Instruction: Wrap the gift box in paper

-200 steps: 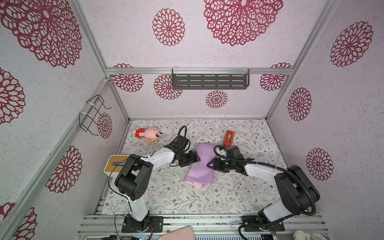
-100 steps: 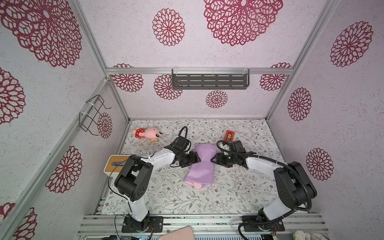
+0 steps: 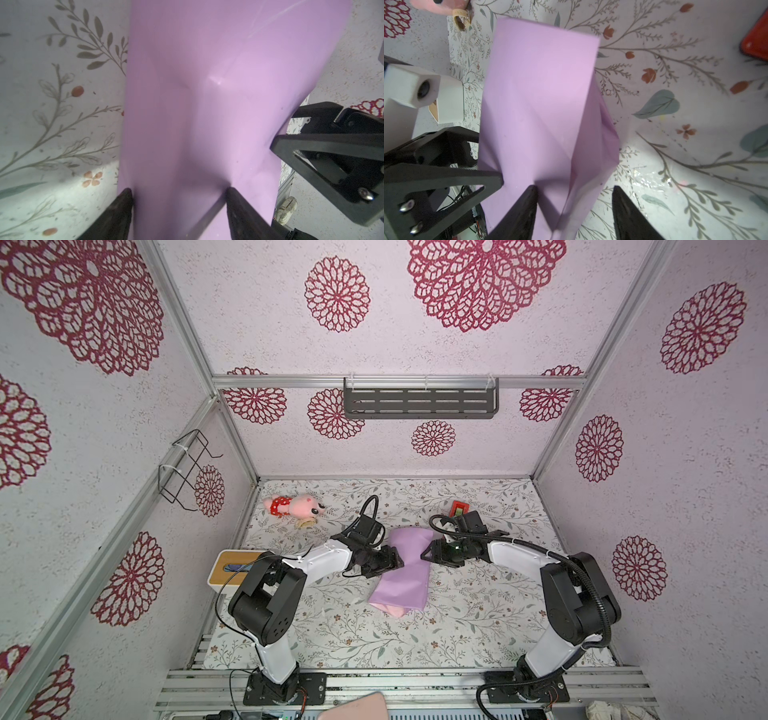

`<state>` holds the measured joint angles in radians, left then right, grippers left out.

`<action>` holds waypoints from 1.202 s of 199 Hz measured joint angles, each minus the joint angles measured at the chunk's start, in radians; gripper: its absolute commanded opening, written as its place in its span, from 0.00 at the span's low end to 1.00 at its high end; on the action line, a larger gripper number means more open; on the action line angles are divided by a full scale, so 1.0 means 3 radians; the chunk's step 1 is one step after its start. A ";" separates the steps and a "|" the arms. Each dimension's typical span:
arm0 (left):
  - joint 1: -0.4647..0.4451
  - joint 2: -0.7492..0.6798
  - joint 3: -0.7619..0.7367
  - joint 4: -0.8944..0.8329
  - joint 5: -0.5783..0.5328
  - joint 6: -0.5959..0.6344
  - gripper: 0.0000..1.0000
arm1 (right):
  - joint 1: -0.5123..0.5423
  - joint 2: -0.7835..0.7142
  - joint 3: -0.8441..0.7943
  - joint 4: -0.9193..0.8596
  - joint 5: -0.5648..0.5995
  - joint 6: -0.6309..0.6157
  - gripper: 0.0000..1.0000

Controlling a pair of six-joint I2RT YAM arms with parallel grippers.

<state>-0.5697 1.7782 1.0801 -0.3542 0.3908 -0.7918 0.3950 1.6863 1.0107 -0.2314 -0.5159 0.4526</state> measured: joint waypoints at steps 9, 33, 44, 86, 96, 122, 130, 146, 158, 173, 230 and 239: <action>0.0000 0.0000 0.0000 0.0000 -0.0005 0.0006 0.70 | 0.0000 -0.0011 0.0000 -0.0024 0.0013 -0.0001 0.60; 0.0000 0.0000 0.0000 -0.0014 -0.0024 0.0013 0.70 | 0.0001 -0.0112 -0.0060 -0.0033 0.0053 0.0041 0.59; 0.0000 0.0000 0.0001 -0.0023 -0.0029 0.0017 0.70 | 0.0011 -0.0192 -0.0131 -0.0014 0.0057 0.0072 0.58; -0.0004 0.0001 0.0019 -0.0052 -0.0042 0.0039 0.70 | 0.0150 -0.0261 -0.0178 0.0071 0.0062 0.0212 0.53; -0.0005 0.0001 0.0020 -0.0061 -0.0047 0.0043 0.70 | 0.0181 -0.0249 -0.0151 0.0074 0.0062 0.0229 0.52; -0.0005 0.0001 0.0031 -0.0081 -0.0060 0.0043 0.70 | 0.0223 -0.0155 -0.0009 -0.0010 0.0093 0.0240 0.50; -0.0005 0.0001 0.0031 -0.0083 -0.0062 0.0043 0.70 | 0.0220 -0.0120 0.0032 -0.0034 0.0099 0.0240 0.50; -0.0006 -0.0001 0.0031 -0.0084 -0.0065 0.0038 0.70 | 0.0216 -0.0052 0.0114 -0.0075 0.0114 0.0237 0.49; -0.0006 -0.0004 0.0031 -0.0086 -0.0067 0.0031 0.70 | 0.0216 0.0000 0.0181 -0.0104 0.0127 0.0237 0.49; -0.0006 -0.0005 0.0031 -0.0088 -0.0066 0.0022 0.70 | 0.0216 0.0045 0.0231 -0.0120 0.0127 0.0226 0.49; -0.0019 -0.0010 0.0031 -0.0093 -0.0098 0.0019 0.69 | 0.0174 0.0085 0.0312 -0.0210 0.0137 0.0135 0.52; -0.0022 -0.0011 0.0032 -0.0093 -0.0103 0.0019 0.69 | 0.0141 0.0079 0.0320 -0.0216 0.0135 0.0102 0.53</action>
<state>-0.5762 1.7748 1.0897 -0.3820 0.3599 -0.7860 0.4374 1.7100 1.1069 -0.2962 -0.4755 0.4831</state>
